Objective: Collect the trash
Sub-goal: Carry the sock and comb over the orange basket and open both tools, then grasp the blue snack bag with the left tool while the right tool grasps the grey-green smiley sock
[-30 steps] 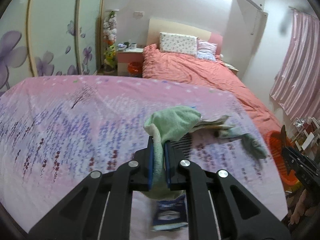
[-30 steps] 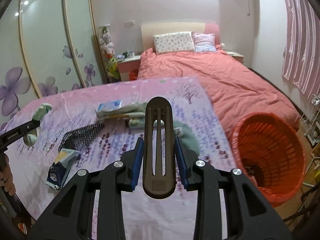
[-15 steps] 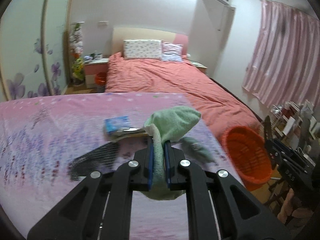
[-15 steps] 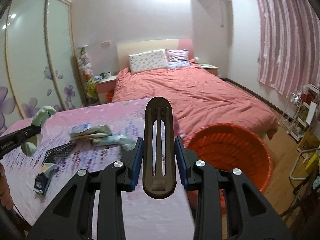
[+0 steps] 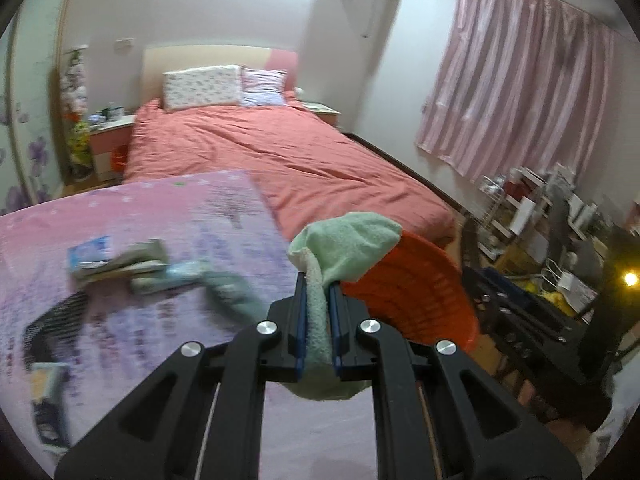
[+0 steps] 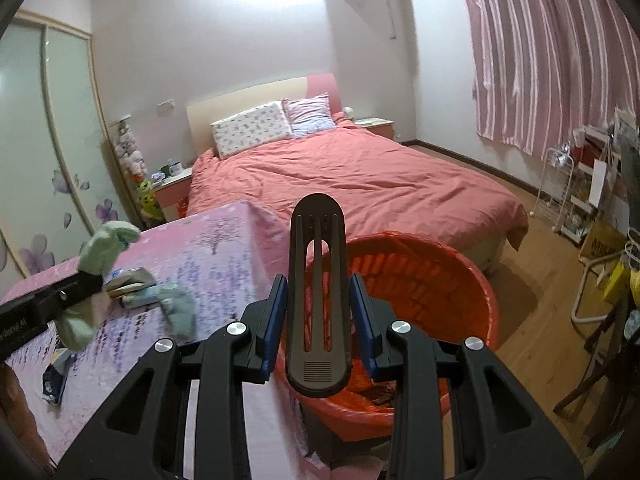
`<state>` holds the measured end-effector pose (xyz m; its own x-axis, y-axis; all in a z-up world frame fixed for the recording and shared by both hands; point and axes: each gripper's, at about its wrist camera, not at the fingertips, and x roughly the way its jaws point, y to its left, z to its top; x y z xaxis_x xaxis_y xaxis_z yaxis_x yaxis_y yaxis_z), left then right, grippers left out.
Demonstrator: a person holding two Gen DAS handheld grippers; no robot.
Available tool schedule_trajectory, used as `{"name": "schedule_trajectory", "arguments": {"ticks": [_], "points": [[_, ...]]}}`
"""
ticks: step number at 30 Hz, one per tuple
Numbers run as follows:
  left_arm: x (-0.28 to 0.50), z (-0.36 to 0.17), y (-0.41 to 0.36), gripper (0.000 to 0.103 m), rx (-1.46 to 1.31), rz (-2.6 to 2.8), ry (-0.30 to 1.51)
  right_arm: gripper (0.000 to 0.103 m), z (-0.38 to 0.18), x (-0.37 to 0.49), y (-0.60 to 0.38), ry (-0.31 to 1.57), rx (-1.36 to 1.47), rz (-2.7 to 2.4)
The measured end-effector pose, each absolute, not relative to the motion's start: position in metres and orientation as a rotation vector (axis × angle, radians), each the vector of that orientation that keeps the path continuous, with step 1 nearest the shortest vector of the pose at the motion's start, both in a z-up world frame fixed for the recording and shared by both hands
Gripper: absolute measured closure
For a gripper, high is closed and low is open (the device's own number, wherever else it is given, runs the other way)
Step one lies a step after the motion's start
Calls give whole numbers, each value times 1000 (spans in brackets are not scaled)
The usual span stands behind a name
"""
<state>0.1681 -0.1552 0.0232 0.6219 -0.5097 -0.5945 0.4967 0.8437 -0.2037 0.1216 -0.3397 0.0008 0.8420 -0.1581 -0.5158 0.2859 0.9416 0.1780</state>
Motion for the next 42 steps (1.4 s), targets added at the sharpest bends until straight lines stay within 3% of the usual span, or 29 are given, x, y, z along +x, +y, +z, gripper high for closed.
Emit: {"name": "schedule_trajectory", "arguments": {"ticks": [14, 17, 19, 21, 25, 34, 38, 42], "points": [[201, -20, -266, 91, 32, -702, 789, 70, -28, 136, -410, 538, 427, -252], [214, -35, -277, 79, 39, -680, 827, 69, -36, 140, -420, 555, 480, -230], [222, -46, -279, 59, 41, -660, 853, 64, -42, 142, -423, 567, 499, -226], [225, -52, -276, 55, 51, -645, 863, 53, -45, 141, -423, 574, 497, -237], [226, -54, -259, 44, 71, -609, 851, 50, -45, 135, -416, 584, 477, -270], [204, -41, -186, 30, 123, -491, 787, 42, -34, 128, -390, 594, 398, -279], [190, -36, -129, 28, 151, -401, 762, 14, -27, 127, -363, 579, 357, -243], [175, -32, -66, 26, 150, -290, 730, 13, -22, 130, -323, 581, 294, -182]]}}
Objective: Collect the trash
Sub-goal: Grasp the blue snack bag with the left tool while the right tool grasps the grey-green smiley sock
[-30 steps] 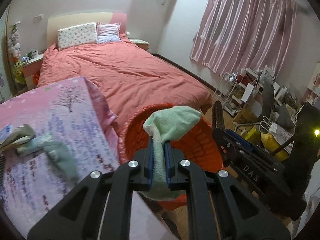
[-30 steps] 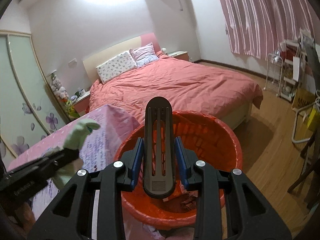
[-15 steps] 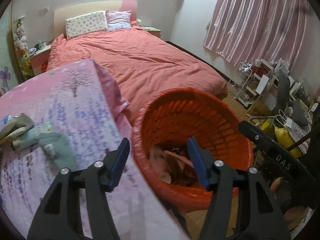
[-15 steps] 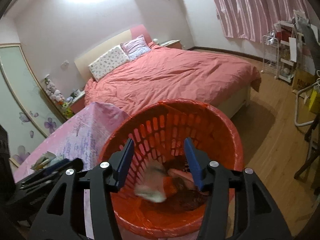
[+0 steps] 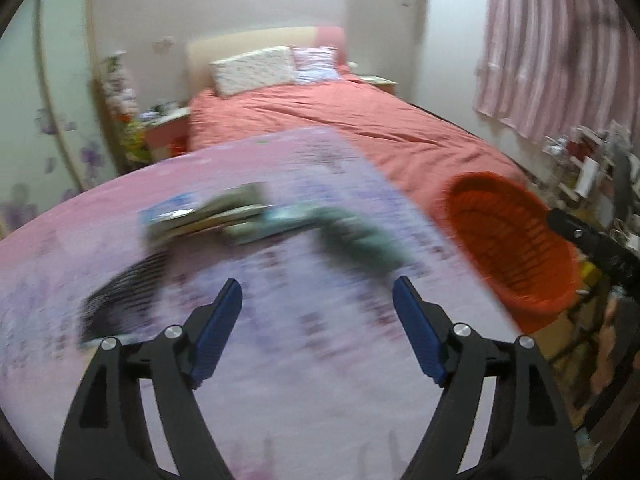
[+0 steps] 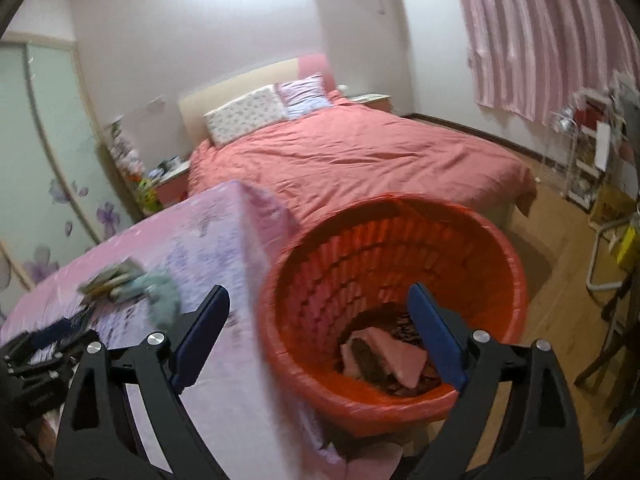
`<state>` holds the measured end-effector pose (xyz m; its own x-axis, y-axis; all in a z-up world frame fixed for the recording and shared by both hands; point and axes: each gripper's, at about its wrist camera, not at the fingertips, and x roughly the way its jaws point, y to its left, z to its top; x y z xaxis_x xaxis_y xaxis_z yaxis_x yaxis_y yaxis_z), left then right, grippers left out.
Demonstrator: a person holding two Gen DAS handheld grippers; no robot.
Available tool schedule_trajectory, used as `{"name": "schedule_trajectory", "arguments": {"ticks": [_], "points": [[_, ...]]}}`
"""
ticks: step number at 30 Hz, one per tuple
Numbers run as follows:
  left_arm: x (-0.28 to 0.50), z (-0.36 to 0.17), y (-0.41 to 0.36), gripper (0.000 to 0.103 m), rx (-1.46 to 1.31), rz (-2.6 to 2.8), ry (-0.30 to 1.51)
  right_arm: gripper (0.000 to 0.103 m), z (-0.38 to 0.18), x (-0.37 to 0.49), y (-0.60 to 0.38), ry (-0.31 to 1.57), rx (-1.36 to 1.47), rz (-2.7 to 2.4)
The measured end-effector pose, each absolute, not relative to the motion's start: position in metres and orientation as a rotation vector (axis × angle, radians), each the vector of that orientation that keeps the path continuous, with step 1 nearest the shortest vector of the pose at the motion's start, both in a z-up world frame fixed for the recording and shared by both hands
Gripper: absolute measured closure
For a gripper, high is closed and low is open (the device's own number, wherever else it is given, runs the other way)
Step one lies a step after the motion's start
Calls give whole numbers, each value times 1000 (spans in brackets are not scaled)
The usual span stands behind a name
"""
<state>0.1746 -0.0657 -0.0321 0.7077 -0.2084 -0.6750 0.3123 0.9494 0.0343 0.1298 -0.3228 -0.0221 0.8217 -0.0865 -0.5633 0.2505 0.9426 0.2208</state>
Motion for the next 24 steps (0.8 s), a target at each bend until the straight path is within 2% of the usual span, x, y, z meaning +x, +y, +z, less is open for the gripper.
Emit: {"name": "schedule_trajectory", "arguments": {"ticks": [8, 14, 17, 19, 21, 24], "points": [[159, -42, 74, 24, 63, -44, 766, 12, -28, 148, -247, 631, 189, -54], [162, -62, 112, 24, -22, -45, 846, 12, -40, 169, -207, 697, 142, -17], [166, -71, 115, 35, -34, -76, 873, 12, -44, 181, -194, 724, 129, -10], [169, -77, 111, 49, -41, -97, 898, 12, -46, 191, -188, 739, 121, -8], [175, -83, 111, 58, -38, -103, 921, 12, -48, 200, -186, 748, 115, -13], [187, -83, 115, 61, -15, -55, 914, 20, -51, 218, -188, 768, 120, -30]]}}
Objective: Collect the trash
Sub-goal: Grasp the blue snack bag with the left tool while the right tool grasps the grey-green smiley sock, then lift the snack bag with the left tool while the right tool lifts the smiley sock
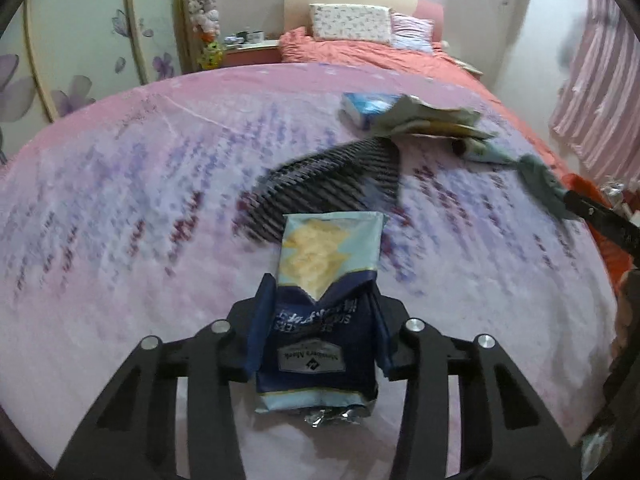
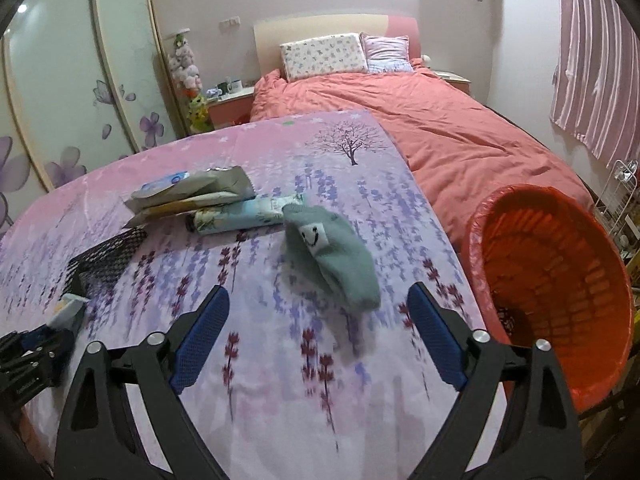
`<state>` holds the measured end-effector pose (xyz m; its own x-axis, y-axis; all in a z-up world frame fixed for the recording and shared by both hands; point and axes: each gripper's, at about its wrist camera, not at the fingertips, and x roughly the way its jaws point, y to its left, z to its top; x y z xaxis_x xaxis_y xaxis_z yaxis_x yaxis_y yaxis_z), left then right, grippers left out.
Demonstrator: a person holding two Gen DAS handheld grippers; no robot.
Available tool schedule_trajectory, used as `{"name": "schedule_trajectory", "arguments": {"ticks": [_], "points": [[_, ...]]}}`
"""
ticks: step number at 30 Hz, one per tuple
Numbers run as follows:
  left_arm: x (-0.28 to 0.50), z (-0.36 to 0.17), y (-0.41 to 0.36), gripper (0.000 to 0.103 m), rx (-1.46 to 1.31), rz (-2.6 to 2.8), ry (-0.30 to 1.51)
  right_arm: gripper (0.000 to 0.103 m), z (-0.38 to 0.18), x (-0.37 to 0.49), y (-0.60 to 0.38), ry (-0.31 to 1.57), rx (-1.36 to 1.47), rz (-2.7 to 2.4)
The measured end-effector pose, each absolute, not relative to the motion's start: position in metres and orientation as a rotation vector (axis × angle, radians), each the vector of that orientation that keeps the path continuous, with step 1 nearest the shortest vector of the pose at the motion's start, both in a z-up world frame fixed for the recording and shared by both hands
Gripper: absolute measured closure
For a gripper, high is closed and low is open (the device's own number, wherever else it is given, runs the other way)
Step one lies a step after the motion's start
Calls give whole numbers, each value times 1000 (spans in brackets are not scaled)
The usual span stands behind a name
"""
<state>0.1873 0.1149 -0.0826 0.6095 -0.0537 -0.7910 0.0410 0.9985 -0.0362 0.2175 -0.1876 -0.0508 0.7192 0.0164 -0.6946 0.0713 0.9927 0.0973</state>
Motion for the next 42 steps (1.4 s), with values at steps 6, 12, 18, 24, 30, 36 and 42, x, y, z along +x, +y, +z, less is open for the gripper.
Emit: {"name": "schedule_trajectory", "arguments": {"ticks": [6, 12, 18, 24, 30, 36, 42], "points": [[216, -83, 146, 61, -61, 14, 923, 32, -60, 248, -194, 821, 156, -57], [219, -83, 150, 61, -58, 11, 908, 71, -69, 249, -190, 866, 157, -49], [217, -83, 150, 60, -64, 1, 893, 81, -68, 227, -173, 868, 130, 0], [215, -84, 160, 59, -118, -19, 884, 80, -68, 224, -164, 877, 69, -29], [216, -84, 157, 59, -98, -6, 888, 80, -66, 227, -166, 878, 77, -34], [218, -84, 154, 58, -82, -2, 891, 79, -66, 230, -165, 879, 83, -31], [218, -83, 154, 58, -87, -4, 891, 77, -67, 231, -169, 878, 92, -23]]}}
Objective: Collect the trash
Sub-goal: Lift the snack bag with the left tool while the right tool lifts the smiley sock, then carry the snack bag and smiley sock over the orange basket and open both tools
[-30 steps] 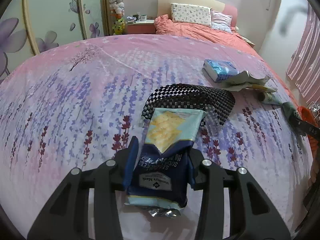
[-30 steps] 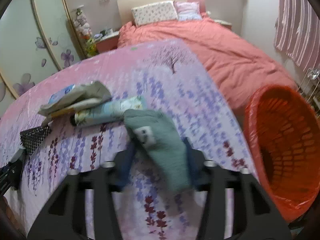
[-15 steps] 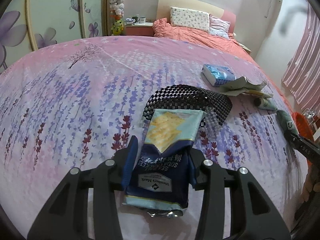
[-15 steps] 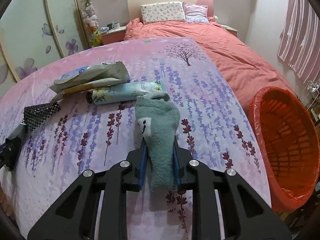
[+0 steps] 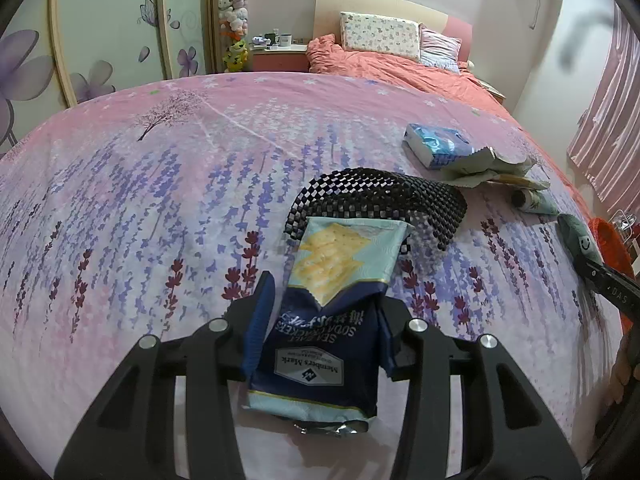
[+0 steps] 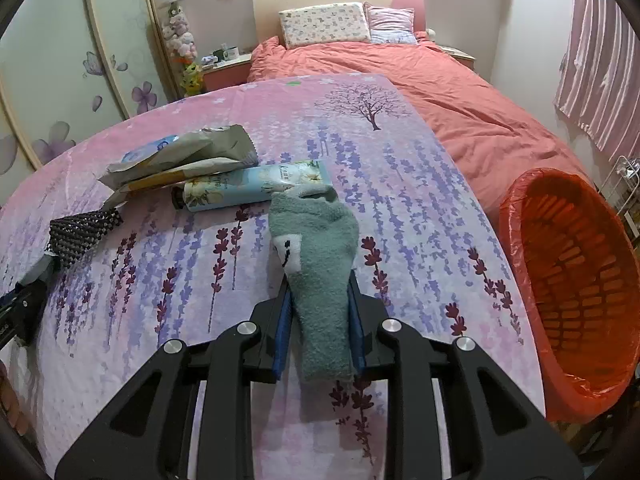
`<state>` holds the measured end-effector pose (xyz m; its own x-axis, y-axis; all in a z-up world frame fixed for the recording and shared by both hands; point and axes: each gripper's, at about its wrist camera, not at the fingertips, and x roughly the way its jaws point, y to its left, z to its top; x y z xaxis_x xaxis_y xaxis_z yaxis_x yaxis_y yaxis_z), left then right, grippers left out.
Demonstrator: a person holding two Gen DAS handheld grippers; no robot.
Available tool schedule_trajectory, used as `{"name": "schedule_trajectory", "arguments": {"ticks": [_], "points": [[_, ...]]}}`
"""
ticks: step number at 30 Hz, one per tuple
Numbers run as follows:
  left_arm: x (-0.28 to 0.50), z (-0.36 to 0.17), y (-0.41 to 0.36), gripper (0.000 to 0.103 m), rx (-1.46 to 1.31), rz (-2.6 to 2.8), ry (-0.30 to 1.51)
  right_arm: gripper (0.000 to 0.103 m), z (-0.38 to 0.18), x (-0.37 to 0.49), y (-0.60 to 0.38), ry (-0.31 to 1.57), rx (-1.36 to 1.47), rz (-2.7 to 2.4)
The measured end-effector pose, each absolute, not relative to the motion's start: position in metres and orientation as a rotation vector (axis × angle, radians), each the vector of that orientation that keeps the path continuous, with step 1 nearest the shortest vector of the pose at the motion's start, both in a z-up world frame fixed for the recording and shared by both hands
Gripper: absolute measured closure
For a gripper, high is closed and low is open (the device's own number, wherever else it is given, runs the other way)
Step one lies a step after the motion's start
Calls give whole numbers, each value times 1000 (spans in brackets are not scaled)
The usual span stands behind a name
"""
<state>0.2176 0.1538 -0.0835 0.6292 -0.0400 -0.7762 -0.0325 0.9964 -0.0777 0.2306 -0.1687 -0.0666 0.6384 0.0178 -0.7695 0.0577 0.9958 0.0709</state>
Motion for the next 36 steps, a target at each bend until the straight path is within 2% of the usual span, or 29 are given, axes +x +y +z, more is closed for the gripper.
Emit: {"name": "schedule_trajectory", "arguments": {"ticks": [15, 17, 18, 19, 20, 23, 36], "points": [[213, -85, 146, 53, -38, -38, 891, 73, -68, 230, -181, 868, 154, 12], [211, -85, 145, 55, -40, -48, 890, 73, -67, 227, -182, 859, 176, 22], [210, -85, 145, 60, -42, -49, 889, 73, -67, 226, -182, 855, 177, 22], [209, -84, 145, 62, -43, -51, 884, 76, -68, 225, -181, 857, 170, 27], [208, -83, 145, 63, -45, -51, 880, 83, -68, 224, -180, 855, 161, 29], [202, -78, 145, 66, -46, -51, 861, 88, -64, 214, -183, 837, 166, 40], [168, -22, 127, 66, -40, -62, 737, 89, -10, 166, -197, 663, 189, 41]]}}
